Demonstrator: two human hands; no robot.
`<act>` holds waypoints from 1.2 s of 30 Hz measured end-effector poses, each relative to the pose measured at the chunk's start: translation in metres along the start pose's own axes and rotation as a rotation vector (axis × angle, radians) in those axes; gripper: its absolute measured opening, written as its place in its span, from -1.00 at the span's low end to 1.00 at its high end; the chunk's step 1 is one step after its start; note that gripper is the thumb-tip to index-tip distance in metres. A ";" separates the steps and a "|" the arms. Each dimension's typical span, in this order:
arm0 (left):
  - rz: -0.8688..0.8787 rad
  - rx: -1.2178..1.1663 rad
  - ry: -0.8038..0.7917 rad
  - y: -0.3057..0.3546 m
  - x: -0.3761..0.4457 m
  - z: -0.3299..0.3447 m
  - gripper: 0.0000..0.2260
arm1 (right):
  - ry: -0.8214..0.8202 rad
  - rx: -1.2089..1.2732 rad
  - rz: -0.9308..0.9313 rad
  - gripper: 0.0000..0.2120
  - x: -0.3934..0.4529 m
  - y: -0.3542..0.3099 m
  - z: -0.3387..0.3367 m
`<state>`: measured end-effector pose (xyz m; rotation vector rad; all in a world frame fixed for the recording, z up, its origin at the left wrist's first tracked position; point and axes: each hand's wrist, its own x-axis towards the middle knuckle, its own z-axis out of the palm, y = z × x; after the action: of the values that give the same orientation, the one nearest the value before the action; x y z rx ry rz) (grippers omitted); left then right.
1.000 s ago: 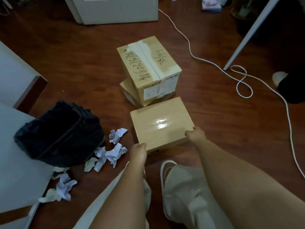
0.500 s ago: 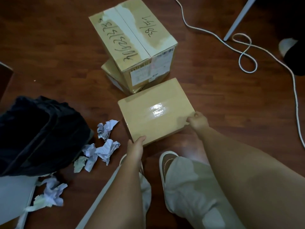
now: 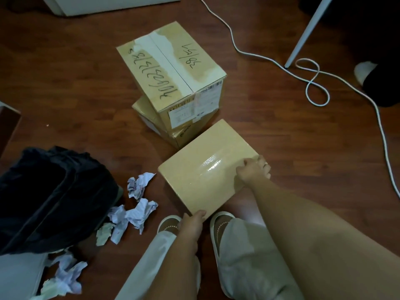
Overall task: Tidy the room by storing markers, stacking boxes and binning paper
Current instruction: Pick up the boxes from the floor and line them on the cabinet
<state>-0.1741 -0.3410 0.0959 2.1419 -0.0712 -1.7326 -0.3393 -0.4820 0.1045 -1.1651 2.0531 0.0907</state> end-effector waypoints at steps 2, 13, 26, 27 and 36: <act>0.001 -0.031 -0.005 -0.003 0.013 -0.004 -0.18 | -0.039 0.056 0.025 -0.35 0.019 0.006 -0.009; -0.046 -0.310 0.032 0.000 0.016 -0.032 -0.56 | -0.091 0.201 0.141 -0.45 0.036 0.013 -0.017; 0.296 -0.563 0.158 0.027 -0.081 -0.091 -0.60 | 0.001 0.649 -0.207 -0.76 -0.087 -0.046 -0.107; 0.344 -0.573 0.183 0.030 -0.098 -0.097 -0.67 | -0.002 0.660 -0.241 -0.77 -0.101 -0.044 -0.115; 0.899 -0.632 0.347 0.022 -0.291 -0.195 -0.72 | -0.075 0.970 -0.533 -0.76 -0.273 -0.052 -0.142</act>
<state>-0.0530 -0.2307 0.4066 1.5252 -0.2938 -0.7211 -0.3014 -0.3762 0.3954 -0.9740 1.3387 -0.9856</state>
